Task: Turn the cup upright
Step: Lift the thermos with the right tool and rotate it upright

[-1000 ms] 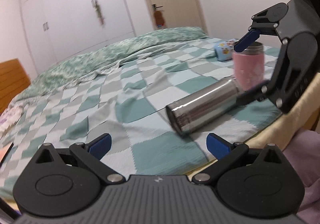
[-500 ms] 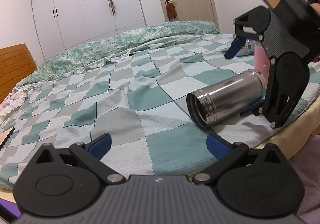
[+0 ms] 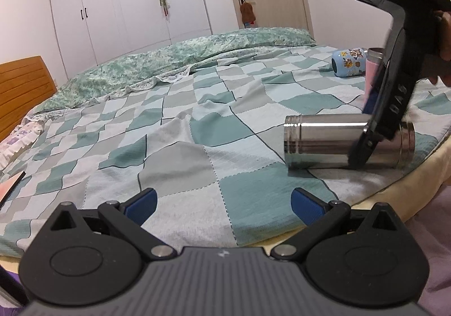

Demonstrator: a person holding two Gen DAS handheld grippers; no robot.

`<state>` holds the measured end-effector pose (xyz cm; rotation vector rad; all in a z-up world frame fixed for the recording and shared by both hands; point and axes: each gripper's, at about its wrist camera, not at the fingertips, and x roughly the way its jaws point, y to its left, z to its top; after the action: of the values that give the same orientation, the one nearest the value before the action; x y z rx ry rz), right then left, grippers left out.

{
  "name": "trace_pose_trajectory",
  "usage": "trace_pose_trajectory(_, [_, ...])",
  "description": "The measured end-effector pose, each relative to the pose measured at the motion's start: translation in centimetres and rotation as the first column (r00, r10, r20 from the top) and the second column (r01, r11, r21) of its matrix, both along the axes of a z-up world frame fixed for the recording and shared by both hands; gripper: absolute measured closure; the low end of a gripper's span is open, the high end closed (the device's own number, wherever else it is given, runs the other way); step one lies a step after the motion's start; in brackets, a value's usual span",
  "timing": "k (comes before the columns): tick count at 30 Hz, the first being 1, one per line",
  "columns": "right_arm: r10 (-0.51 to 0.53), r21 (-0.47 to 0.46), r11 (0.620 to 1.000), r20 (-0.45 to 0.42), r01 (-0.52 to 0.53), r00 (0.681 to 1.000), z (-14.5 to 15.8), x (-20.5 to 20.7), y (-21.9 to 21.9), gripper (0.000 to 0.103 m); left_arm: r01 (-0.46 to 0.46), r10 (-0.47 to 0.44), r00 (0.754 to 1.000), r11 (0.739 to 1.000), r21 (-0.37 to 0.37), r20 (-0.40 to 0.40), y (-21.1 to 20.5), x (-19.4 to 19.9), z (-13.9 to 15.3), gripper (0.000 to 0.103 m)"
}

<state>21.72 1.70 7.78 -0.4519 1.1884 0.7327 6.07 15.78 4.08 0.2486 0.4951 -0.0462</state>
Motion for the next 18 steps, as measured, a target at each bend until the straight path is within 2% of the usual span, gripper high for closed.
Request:
trace_pose_trajectory(2, [-0.126, 0.079, 0.988, -0.054, 0.130, 0.991, -0.1, 0.0, -1.1, 0.036, 0.000, 0.000, 1.000, 1.000, -0.004, 0.004, -0.1, -0.2, 0.1, 0.000])
trace_pose_trajectory(3, [-0.200, 0.120, 0.970, -0.090, 0.210, 0.976, -0.2, 0.1, -1.8, 0.036, 0.000, 0.000, 1.000, 1.000, -0.007, 0.006, -0.1, -0.3, 0.1, 0.000])
trace_pose_trajectory(4, [-0.276, 0.168, 0.939, -0.148, 0.300, 0.950, -0.4, 0.2, -2.7, 0.036, 0.002, -0.001, 1.000, 1.000, -0.010, 0.008, -0.2, -0.4, 0.2, 0.000])
trace_pose_trajectory(6, [-0.404, 0.242, 0.849, -0.275, 0.469, 0.873, -1.3, 0.0, -4.4, 0.036, 0.001, -0.001, 1.000, 1.000, -0.015, 0.009, -0.1, -0.4, 0.3, 0.000])
trace_pose_trajectory(8, [-0.461, 0.275, 0.794, -0.308, 0.542, 0.832, -1.7, -0.4, -4.8, 0.036, -0.007, 0.007, 1.000, 1.000, -0.020, 0.007, 0.1, -0.3, 0.3, 0.000])
trace_pose_trajectory(9, [-0.467, 0.275, 0.791, -0.304, 0.546, 0.830, -1.7, -0.6, -4.6, 0.036, -0.014, 0.014, 1.000, 1.000, -0.025, 0.004, 0.2, -0.3, 0.3, 0.000])
trace_pose_trajectory(10, [-0.457, 0.267, 0.805, -0.292, 0.530, 0.840, -1.7, -0.5, -4.2, 0.035, -0.023, 0.023, 1.000, 0.999, -0.029, 0.001, 0.3, -0.2, 0.3, 0.000])
trace_pose_trajectory(12, [-0.433, 0.256, 0.842, -0.207, 0.475, 0.878, -0.8, -0.5, -3.3, 0.031, -0.037, 0.037, 0.999, 0.999, -0.038, -0.001, 0.5, 0.0, 0.4, 0.000])
trace_pose_trajectory(14, [-0.383, 0.253, 0.882, -0.110, 0.398, 0.917, 0.5, -0.3, -2.4, 0.009, -0.043, 0.043, 0.999, 0.998, -0.046, -0.002, 0.7, 0.0, 0.4, 0.000])
trace_pose_trajectory(16, [-0.337, 0.242, 0.910, -0.045, 0.338, 0.940, 1.1, 0.2, -1.4, 0.006, -0.050, 0.050, 0.999, 0.998, -0.043, -0.002, 0.8, 0.2, 0.4, 0.000])
trace_pose_trajectory(18, [-0.304, 0.206, 0.931, -0.019, 0.301, 0.952, 1.4, 0.9, -0.3, 0.006, -0.056, 0.056, 0.998, 0.998, -0.042, -0.003, 0.9, 0.3, 0.2, 0.000])
